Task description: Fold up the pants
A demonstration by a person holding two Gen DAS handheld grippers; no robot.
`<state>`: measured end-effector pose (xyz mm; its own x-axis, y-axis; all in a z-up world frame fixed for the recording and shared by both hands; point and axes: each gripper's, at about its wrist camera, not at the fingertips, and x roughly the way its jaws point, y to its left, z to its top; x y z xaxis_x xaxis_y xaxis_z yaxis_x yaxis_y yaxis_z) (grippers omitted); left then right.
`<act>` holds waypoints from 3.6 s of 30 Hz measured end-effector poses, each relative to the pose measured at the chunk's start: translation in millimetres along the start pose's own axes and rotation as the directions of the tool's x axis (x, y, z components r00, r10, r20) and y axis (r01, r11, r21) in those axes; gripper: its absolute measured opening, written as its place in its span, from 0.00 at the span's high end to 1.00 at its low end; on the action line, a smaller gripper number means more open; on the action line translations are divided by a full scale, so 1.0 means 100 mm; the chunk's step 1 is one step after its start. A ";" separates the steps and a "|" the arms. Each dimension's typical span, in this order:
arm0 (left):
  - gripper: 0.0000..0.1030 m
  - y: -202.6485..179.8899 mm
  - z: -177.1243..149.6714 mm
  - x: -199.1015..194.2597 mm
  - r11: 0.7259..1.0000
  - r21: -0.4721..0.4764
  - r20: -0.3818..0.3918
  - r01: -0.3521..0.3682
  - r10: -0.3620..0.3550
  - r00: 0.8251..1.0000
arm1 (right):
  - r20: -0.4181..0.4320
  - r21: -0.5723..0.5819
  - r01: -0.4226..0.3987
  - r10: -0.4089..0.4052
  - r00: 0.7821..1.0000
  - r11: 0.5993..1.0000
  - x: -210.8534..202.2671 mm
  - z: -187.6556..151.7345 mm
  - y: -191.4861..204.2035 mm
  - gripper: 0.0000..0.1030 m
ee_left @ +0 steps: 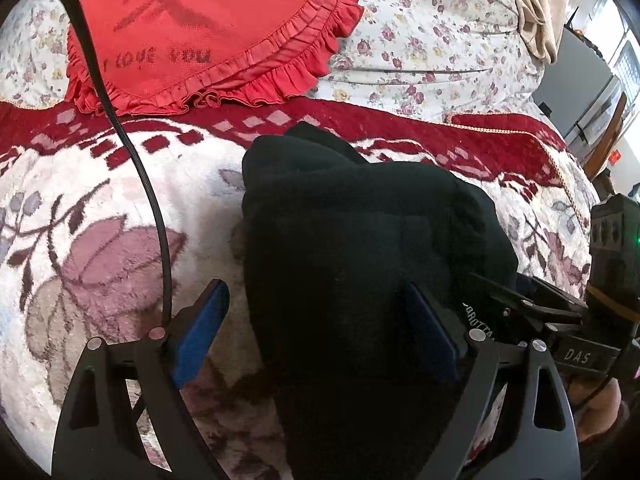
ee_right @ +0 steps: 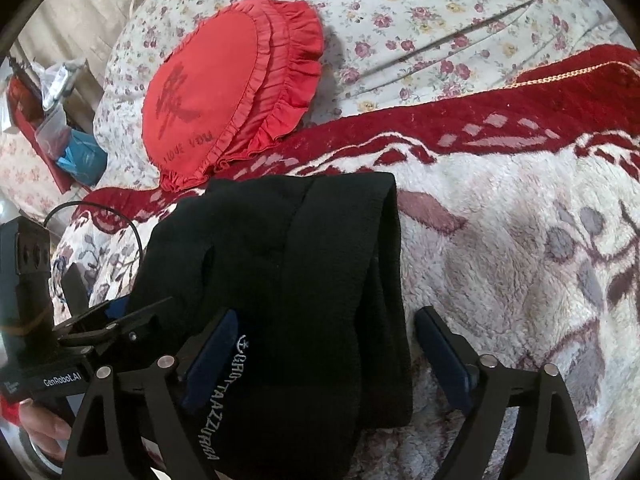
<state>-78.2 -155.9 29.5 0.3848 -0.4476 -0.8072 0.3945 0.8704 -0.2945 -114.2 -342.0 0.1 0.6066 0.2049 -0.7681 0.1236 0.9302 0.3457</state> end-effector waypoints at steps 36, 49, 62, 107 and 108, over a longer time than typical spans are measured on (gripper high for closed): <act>0.67 0.15 0.31 -0.55 0.998 0.016 0.117 0.065 -0.066 0.991 | 0.124 -0.159 -0.112 0.132 0.984 0.981 -0.31 0.51 0.83 0.86; 0.60 1.00 0.25 -0.41 0.997 -0.079 0.046 -0.004 0.007 0.999 | -0.064 -0.159 -0.078 0.069 0.996 0.984 0.24 0.26 0.95 0.52; 0.53 0.78 0.32 -0.49 0.999 -0.017 0.090 -0.031 0.032 0.995 | 0.003 -0.160 -0.203 0.206 0.979 0.966 0.40 0.46 1.15 0.80; 0.30 0.71 0.16 -0.86 0.929 -0.057 0.257 -0.366 0.368 0.893 | 0.085 -0.283 -0.011 0.036 0.996 0.959 0.05 0.47 1.50 0.56; 0.30 0.69 0.14 -0.89 0.924 -0.055 0.266 -0.378 0.378 0.887 | 0.088 -0.284 -0.008 0.034 0.996 0.959 0.02 0.46 1.50 0.56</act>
<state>-73.4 -59.2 88.1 0.7125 -0.1220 -0.6910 0.1734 0.9848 0.0049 -58.3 -215.5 75.2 0.6771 0.2089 -0.7056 -0.1096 0.9768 0.1840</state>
